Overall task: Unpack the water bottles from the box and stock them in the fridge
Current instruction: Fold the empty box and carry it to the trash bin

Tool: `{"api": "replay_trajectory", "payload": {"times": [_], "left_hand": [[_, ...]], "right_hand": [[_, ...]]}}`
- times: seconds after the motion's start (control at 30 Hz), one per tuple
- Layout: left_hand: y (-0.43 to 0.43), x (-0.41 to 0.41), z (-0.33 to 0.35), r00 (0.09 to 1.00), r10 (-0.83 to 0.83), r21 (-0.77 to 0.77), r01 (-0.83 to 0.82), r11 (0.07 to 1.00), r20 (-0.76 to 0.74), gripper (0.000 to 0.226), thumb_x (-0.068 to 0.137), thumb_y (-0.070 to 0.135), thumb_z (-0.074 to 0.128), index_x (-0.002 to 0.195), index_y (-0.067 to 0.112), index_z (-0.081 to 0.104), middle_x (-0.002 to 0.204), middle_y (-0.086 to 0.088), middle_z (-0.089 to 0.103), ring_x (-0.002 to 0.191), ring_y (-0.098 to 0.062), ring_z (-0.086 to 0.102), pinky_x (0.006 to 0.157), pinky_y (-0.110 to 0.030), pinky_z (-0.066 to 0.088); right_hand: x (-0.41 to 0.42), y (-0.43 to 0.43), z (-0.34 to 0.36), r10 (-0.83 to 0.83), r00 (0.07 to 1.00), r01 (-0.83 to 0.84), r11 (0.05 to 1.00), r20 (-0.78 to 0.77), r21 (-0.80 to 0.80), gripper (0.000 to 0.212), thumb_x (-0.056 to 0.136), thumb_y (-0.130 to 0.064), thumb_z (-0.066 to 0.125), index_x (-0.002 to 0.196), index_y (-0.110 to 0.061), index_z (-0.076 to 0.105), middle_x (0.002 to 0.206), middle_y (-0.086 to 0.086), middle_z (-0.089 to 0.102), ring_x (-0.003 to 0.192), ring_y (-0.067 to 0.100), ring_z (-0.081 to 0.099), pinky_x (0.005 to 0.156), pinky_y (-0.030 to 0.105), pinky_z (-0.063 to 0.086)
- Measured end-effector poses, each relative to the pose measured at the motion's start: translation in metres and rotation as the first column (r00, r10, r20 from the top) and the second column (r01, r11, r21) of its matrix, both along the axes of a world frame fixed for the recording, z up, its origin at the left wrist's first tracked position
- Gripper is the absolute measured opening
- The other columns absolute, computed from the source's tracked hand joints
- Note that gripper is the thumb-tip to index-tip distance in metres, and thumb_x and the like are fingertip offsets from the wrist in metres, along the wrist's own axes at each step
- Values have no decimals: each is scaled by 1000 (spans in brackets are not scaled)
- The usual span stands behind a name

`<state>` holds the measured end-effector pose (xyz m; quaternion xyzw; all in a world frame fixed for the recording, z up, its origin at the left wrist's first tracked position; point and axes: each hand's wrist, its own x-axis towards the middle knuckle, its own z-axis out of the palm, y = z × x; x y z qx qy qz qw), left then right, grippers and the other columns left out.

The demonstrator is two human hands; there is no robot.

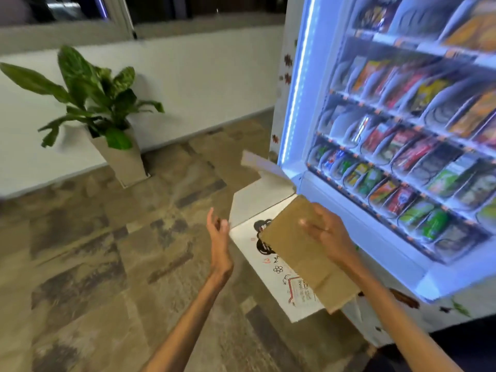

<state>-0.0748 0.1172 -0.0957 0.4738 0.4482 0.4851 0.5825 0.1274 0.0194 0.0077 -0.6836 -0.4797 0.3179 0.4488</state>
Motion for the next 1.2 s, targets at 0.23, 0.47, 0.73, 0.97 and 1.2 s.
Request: {"api": "replay_trajectory", "payload": {"times": [0.23, 0.47, 0.73, 0.97, 1.2], "left_hand": [[26, -1, 52, 984, -145, -294, 171, 940, 106, 105, 66, 95, 30, 143, 26, 46, 139, -6, 55, 125, -23, 54, 108, -54, 37], [21, 2, 91, 945, -328, -128, 324, 937, -14, 75, 97, 65, 12, 121, 17, 65, 97, 3, 75, 85, -8, 71, 72, -23, 55], [28, 8, 104, 959, -280, -108, 282, 953, 35, 67, 83, 79, 35, 130, 37, 58, 130, 11, 62, 122, -10, 54, 107, -36, 34], [33, 11, 100, 994, -93, -154, 82, 985, -60, 65, 78, 67, 61, 125, 22, 59, 112, 7, 67, 102, -13, 62, 94, -40, 41], [18, 19, 78, 994, 102, -90, -104, 991, -25, 32, 91, 22, 67, 114, 0, 61, 113, -12, 69, 94, -24, 68, 82, -41, 58]], "right_hand": [[24, -11, 55, 8, 834, 182, 940, -552, 288, 25, 91, 1, 45, 108, -7, 63, 91, 3, 75, 81, 17, 71, 68, 28, 58], [43, -14, 48, -86, 825, 311, 895, -559, 321, 26, 96, -3, 38, 106, -7, 62, 84, -1, 75, 75, 11, 70, 62, 22, 55], [22, -6, -15, -280, 952, 294, 949, -124, 114, 55, 88, -61, 49, 92, -7, 53, 84, 21, 52, 77, 14, 48, 70, 35, 40], [9, 3, -41, -278, 949, 281, 960, 152, -2, 51, 88, -65, 47, 100, -16, 55, 92, -6, 52, 85, 12, 48, 74, 31, 41], [-6, 2, -52, -296, 891, 358, 924, 345, -132, 31, 87, -55, 58, 95, -24, 58, 100, -6, 56, 98, 17, 53, 79, 35, 47]]}}
